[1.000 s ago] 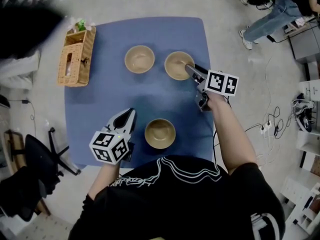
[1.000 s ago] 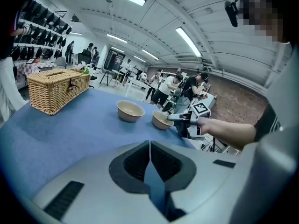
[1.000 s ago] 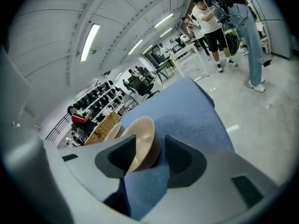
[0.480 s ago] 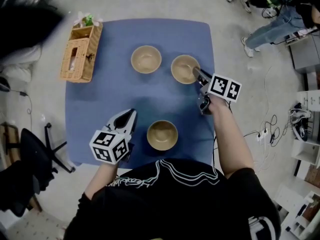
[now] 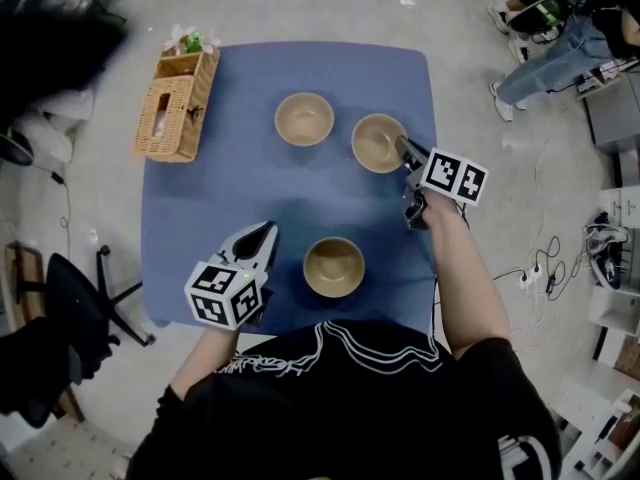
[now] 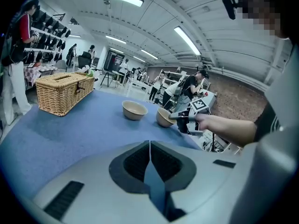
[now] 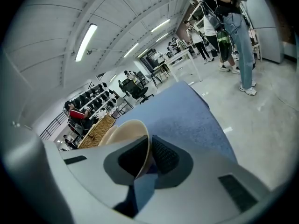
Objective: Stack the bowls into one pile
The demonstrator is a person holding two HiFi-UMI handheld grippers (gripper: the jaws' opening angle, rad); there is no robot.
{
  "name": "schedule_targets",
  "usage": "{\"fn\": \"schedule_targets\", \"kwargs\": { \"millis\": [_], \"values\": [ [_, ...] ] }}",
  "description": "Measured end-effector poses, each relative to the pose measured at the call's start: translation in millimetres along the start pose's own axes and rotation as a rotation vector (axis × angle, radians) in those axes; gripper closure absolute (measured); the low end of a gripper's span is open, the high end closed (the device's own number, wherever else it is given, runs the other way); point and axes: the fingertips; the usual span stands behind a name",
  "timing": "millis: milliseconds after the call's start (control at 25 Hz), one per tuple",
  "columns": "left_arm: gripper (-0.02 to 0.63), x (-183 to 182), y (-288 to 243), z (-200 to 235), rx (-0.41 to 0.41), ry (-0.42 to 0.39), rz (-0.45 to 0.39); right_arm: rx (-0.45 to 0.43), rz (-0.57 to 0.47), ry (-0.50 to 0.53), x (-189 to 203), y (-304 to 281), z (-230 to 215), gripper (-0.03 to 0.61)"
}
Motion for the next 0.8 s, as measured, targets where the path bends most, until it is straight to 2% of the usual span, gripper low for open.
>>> {"fn": "schedule_targets", "kwargs": {
  "millis": [280, 480, 800],
  "values": [
    [0.583, 4.5, 12.9, 2.6, -0.004, -0.006, -0.009, -0.009, -0.021, 0.006, 1.3, 14.6, 19.0, 0.528],
    [0.583, 16.2, 25.3, -1.6, -0.009, -0.044, -0.004, -0.020, -0.037, 0.031, 6.0, 34.6, 36.3, 0.528],
    [0.583, 33.5, 44.6, -8.8, 0.020, -0.016, -0.020, -0.028, -0.052, 0.032, 27.4, 70.6, 62.7, 0.528]
  ]
}}
Point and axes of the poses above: the fingertips, and each gripper's own axes: y backward along the fingers, z to its left, x out of its underside, and after that the axes turned 13 degrees about y, right-handed
